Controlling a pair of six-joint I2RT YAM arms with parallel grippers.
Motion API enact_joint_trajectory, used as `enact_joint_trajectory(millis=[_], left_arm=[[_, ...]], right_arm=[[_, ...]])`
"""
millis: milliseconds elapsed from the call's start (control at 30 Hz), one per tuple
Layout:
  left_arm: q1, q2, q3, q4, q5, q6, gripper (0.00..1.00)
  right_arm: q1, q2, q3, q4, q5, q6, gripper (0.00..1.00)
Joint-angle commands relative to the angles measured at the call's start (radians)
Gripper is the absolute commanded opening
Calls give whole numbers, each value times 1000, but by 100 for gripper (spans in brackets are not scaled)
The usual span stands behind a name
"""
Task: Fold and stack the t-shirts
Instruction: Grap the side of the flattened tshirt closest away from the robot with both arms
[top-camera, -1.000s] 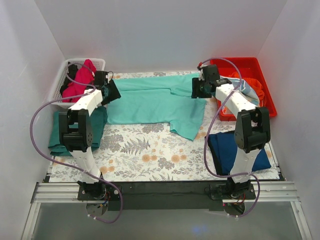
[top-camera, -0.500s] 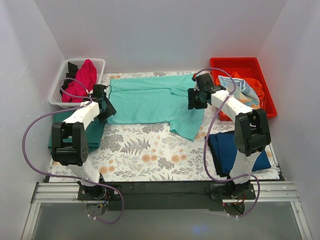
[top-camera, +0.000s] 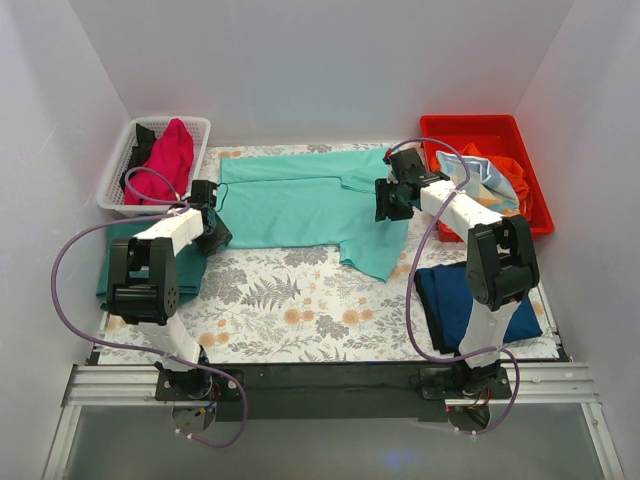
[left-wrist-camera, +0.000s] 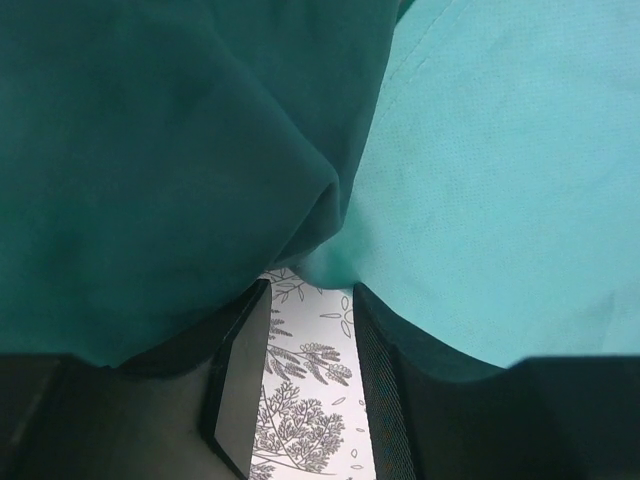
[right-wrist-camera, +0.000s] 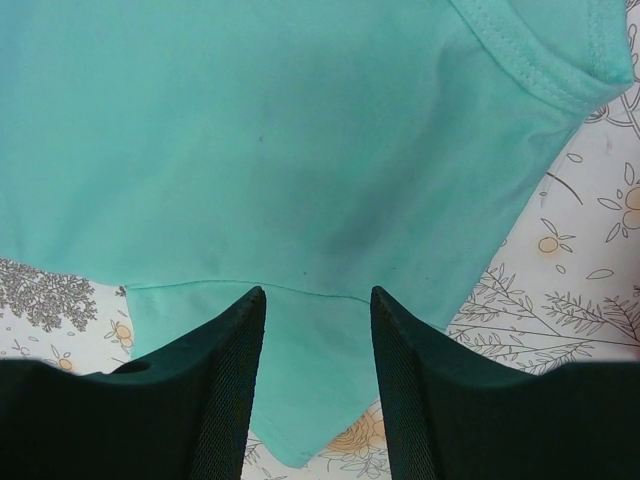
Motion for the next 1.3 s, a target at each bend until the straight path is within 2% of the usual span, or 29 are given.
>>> enact_joint_trajectory(millis=[0,433,533,567,600,700,833,933,1267], left_arm=[[-4,15,-22,52,-28,-11,37],[-4,48,-45,131,-53,18,35],[-4,73,-39,122,-44,24,22],[-4,74,-38,122,-35,23,13],[-4,71,-39,119,-32,21,9],[-5,42,-52,115,-32,24,0],[-7,21,-55,96,-10,23,0],[-13,7,-62,94,2,21,0],[-16,16,-59,89,10,29,0]], right_arm=[[-1,18,31,-26,7,7,52],[1,20,13,-43,9,5,51],[4,23,5,-51,11,11,50],[4,20,2,-60,11,13,50],[4,17,-10,-66,9,15,50],[11,-14,-63,-81,7,16,51],[60,-90,-146,-84,-23,18,55],[108,-126,-198,-106,-5,18,57],[155,-205,-329,-127,75,74,59]])
